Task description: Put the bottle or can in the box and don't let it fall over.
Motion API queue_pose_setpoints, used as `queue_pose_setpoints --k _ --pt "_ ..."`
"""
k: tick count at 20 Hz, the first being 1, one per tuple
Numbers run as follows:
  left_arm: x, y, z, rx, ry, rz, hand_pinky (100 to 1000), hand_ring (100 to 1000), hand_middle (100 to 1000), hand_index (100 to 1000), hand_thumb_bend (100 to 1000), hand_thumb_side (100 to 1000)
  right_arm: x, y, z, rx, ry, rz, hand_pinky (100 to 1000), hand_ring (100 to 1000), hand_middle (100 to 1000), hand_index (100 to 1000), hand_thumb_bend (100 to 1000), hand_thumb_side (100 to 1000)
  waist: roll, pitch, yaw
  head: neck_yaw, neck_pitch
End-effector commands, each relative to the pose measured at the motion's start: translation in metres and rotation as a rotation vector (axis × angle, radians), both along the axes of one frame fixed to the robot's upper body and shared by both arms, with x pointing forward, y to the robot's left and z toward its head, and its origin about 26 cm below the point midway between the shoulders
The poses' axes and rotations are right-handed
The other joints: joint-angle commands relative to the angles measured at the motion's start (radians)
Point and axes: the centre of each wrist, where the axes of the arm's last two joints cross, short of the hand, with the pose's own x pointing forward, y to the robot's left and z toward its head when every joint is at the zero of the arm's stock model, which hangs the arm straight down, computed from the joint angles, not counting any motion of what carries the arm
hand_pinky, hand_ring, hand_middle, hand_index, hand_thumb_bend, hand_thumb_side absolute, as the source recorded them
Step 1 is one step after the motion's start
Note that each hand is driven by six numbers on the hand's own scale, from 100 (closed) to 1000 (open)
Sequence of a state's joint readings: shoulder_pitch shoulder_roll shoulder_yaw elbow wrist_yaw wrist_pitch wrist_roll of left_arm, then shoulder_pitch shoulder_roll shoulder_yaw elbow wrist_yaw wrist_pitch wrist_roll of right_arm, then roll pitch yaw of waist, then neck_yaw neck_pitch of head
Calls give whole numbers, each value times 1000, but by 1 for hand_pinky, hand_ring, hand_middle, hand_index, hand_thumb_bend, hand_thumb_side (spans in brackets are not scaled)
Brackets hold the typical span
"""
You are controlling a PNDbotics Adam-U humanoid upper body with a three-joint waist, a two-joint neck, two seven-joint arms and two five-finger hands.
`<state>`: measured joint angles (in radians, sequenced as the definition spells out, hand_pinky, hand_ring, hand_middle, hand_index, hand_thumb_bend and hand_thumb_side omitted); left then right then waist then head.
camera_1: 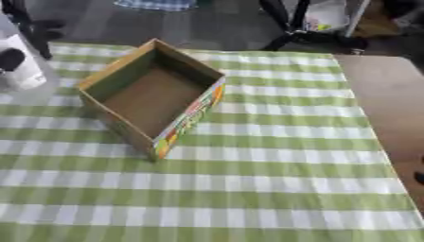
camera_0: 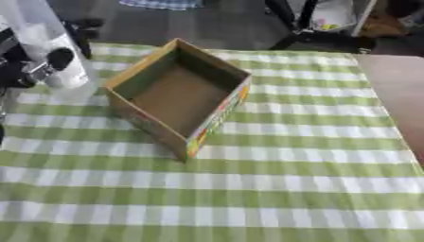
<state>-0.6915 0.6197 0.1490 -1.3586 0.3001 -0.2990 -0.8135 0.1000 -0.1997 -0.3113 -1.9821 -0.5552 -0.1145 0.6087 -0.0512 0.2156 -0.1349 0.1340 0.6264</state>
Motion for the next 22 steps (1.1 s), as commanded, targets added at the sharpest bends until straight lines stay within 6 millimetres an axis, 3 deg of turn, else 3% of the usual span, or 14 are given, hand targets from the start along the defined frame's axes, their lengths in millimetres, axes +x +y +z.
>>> queue_pose_setpoints --k 1,6,10,13,14,15,16,17,20,22 --pt "11 7 11 9 -28 79 1000 1000 393 284 100 489 2 -2 11 -28 -29 24 959 1000 1000 1000 100 583 4 -9 -17 28 -24" --pt "31 10 11 -13 -28 191 1000 1000 449 304 100 514 6 1 15 -19 -45 52 959 1000 1000 1000 100 583 8 7 -68 76 -45" --pt "43 8 9 -61 -35 216 1000 1000 574 362 100 458 9 5 16 -18 -51 69 960 1000 1000 1000 100 587 13 22 -98 100 -57" --pt "47 8 9 -57 -61 197 1000 1000 723 547 100 319 10 6 17 -19 -53 75 960 1000 1000 1000 100 589 16 31 -111 106 -62" --pt "48 9 8 -39 -73 187 1000 1000 796 673 100 252 11 7 17 -19 -53 74 960 1000 1000 1000 100 590 18 33 -114 106 -62" --pt "48 9 8 -18 -88 175 1000 1000 903 858 100 193 11 7 17 -19 -52 74 960 1000 1000 1000 100 592 19 34 -115 106 -61" --pt "48 10 7 10 -108 161 1000 1000 933 925 100 268 11 7 17 -20 -51 74 960 1000 1000 1000 100 593 20 36 -115 105 -61" --pt "48 12 5 33 -121 153 1000 1000 968 979 218 448 11 8 18 -20 -50 75 960 1000 1000 1000 100 593 20 37 -115 104 -60" --pt "49 18 -6 78 -111 157 1000 1000 984 1000 265 594 12 8 18 -20 -50 74 960 1000 1000 1000 100 593 21 37 -113 99 -58" --pt "49 21 -11 89 -91 165 1000 1000 996 1000 260 600 11 8 18 -19 -48 73 960 1000 1000 1000 100 594 21 37 -112 96 -57"
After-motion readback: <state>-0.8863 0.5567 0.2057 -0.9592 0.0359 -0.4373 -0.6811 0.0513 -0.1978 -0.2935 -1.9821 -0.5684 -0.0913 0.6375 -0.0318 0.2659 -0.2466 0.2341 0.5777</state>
